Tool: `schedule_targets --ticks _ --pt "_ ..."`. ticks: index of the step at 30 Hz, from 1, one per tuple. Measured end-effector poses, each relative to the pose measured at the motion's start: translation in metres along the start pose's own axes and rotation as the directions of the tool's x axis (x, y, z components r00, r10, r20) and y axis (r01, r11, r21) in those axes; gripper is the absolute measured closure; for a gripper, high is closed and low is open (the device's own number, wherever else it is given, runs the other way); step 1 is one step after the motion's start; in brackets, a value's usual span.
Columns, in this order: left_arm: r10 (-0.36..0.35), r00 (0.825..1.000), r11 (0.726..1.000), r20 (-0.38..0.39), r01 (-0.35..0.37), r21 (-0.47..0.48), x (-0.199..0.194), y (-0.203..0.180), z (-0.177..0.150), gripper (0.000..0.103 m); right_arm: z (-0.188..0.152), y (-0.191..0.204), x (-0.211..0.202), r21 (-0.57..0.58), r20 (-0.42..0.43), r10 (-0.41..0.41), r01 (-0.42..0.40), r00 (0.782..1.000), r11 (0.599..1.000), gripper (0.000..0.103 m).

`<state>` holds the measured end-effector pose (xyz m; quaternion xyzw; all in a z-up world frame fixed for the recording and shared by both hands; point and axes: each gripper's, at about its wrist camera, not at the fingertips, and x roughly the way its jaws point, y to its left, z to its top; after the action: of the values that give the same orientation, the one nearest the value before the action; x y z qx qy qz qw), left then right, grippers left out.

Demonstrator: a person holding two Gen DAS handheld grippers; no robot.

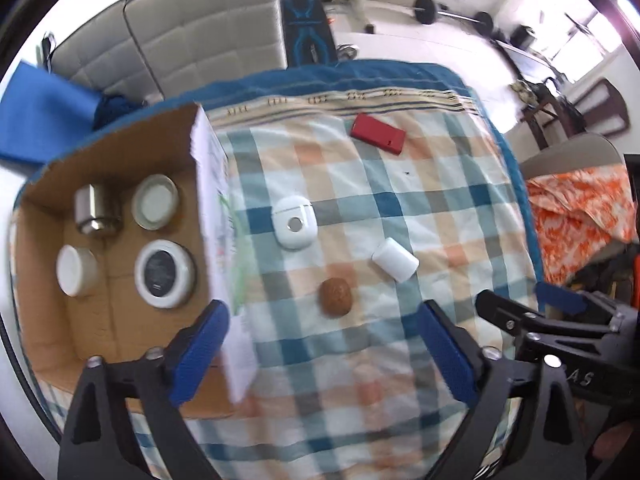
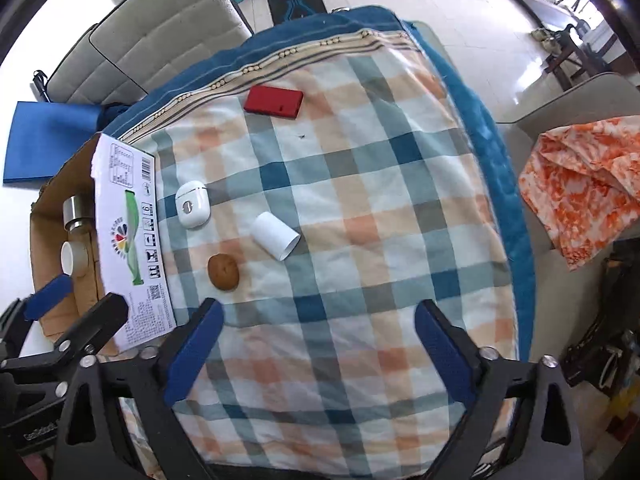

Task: Organize rigid objects
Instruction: 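Withdraw both tools from the box toward the remaining items, then grasp the walnut with the left tool while the right tool grasps the white cylinder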

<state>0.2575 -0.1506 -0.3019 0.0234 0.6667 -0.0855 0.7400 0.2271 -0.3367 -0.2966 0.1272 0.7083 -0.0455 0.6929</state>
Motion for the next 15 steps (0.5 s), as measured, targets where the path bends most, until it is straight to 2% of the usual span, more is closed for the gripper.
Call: schedule_targets --ticks 1,4,8,12,14,15 --pt "0.014 1.0 1.0 -0.008 -0.014 -0.023 0.009 -0.001 0.0 0.011 0.006 -0.003 0.013 -0.009 -0.02 0.013 -0.013 1.0 1.0 0.022" --pt "0.015 0.998 0.993 -0.054 -0.021 -0.112 0.036 0.004 -0.002 0.011 0.021 -0.002 0.046 -0.045 -0.063 0.032 -0.035 0.997 0.998 0.027" --pt "0.013 0.994 0.974 -0.105 -0.036 -0.223 0.059 0.018 -0.008 0.011 0.033 0.007 0.081 -0.099 -0.112 0.083 -0.094 0.99 0.991 0.029" --pt "0.015 0.995 0.963 -0.102 -0.042 -0.266 0.064 0.023 -0.012 0.011 0.041 0.012 0.108 -0.119 -0.164 0.124 -0.144 0.979 0.982 0.029" --pt "0.037 0.994 0.961 -0.103 -0.063 -0.27 0.065 0.022 -0.012 0.01 0.045 0.014 0.119 -0.119 -0.182 0.148 -0.171 0.972 0.978 0.033" --pt "0.051 0.993 0.96 -0.109 -0.079 -0.27 0.066 0.021 -0.012 0.011 0.045 0.015 0.124 -0.128 -0.192 0.143 -0.17 0.971 0.977 0.043"
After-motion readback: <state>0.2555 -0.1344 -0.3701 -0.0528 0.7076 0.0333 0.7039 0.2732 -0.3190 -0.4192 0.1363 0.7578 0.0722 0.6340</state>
